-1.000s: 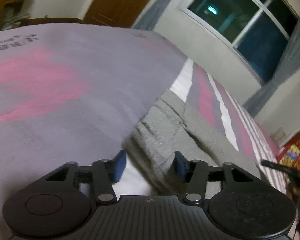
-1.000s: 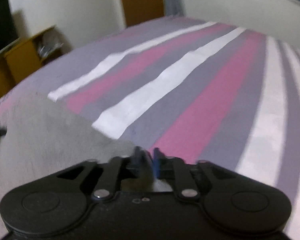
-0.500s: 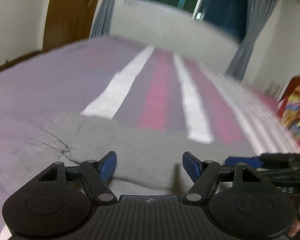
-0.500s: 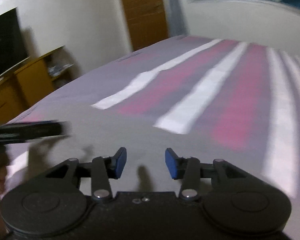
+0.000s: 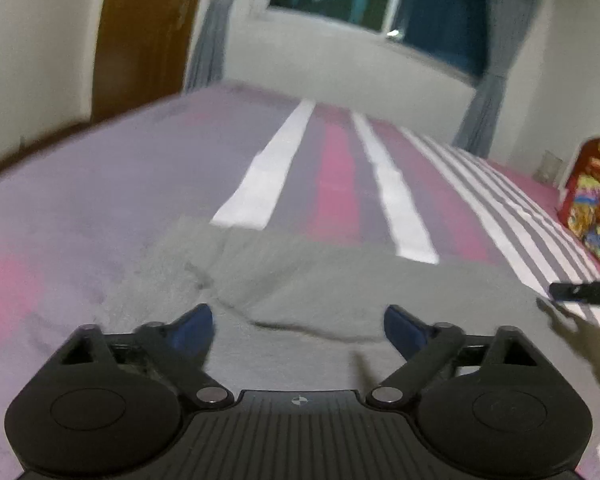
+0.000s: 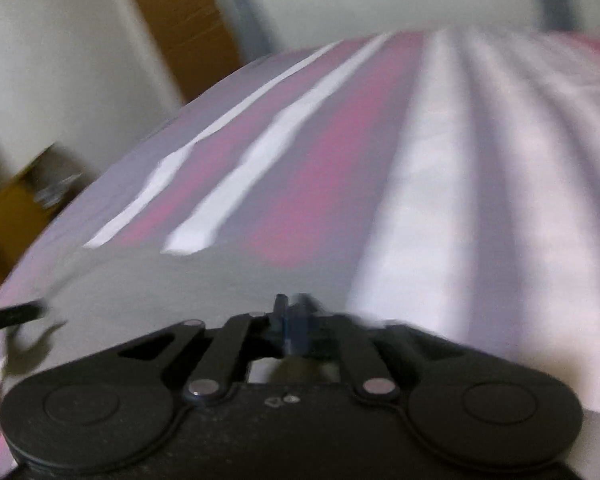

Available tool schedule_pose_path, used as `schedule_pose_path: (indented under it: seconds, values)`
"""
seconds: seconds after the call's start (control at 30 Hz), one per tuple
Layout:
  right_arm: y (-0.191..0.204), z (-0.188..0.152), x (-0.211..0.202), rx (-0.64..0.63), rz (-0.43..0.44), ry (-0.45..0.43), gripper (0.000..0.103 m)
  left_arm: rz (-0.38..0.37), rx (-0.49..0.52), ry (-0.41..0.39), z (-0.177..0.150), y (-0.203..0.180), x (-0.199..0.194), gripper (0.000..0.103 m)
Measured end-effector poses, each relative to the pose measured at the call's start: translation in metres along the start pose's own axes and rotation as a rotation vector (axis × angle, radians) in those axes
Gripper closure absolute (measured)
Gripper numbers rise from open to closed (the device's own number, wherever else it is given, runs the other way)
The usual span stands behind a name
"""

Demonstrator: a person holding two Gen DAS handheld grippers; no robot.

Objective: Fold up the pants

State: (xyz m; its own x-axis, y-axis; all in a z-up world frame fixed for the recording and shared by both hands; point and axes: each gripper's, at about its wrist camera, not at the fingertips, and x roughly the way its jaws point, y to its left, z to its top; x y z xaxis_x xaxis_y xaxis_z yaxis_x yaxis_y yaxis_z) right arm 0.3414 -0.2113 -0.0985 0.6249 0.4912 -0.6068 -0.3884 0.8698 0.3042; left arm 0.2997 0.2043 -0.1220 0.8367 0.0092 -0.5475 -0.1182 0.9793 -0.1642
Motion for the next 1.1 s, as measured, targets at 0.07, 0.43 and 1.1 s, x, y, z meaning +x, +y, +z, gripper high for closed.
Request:
schedule_pose_path:
  seconds: [0.07,0.43,1.1]
  values:
    - [0.01,-0.008,-0.024,-0.015,0.051,-0.02,0.068,-0.024,0.052,0.025,-0.004,-0.019,0.0,0.011]
    - [-0.075,-0.055,-0.086,0.06,-0.179,-0.039,0.046,0.025,0.099,0.126,-0.035,-0.02,0.016,0.011]
    - [-0.07,-0.108,-0.185,0.153,-0.235,-0.145,0.039,-0.125,0.201,0.153,-0.047,-0.137,0.002,0.01]
